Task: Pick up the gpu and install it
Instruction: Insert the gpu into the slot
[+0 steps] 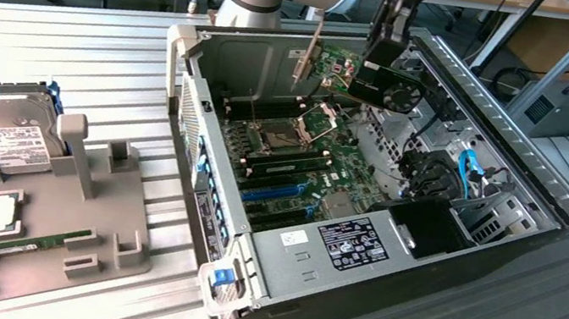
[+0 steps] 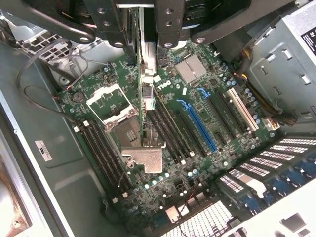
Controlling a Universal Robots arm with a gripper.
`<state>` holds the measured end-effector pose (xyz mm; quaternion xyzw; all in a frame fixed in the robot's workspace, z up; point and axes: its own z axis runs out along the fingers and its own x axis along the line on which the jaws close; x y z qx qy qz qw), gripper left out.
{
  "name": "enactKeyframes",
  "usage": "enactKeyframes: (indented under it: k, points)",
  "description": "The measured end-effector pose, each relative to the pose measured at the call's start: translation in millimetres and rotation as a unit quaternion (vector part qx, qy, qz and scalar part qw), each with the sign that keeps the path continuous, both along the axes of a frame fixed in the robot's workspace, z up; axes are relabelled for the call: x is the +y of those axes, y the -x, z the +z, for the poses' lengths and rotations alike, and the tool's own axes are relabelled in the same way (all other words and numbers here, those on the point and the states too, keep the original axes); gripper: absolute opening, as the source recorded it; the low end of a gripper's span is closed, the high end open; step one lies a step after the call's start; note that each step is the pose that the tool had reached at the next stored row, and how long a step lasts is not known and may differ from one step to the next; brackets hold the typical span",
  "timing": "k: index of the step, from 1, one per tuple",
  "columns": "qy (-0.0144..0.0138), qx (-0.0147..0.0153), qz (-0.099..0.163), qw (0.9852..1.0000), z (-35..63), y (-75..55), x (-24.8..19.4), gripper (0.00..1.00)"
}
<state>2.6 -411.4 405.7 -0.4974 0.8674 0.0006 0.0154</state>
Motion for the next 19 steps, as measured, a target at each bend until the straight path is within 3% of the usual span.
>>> enactKeyframes:
  k: [19]
  points:
    - [0.0,0.0,0.026,0.9996,0.0,0.0,0.0,0.27]
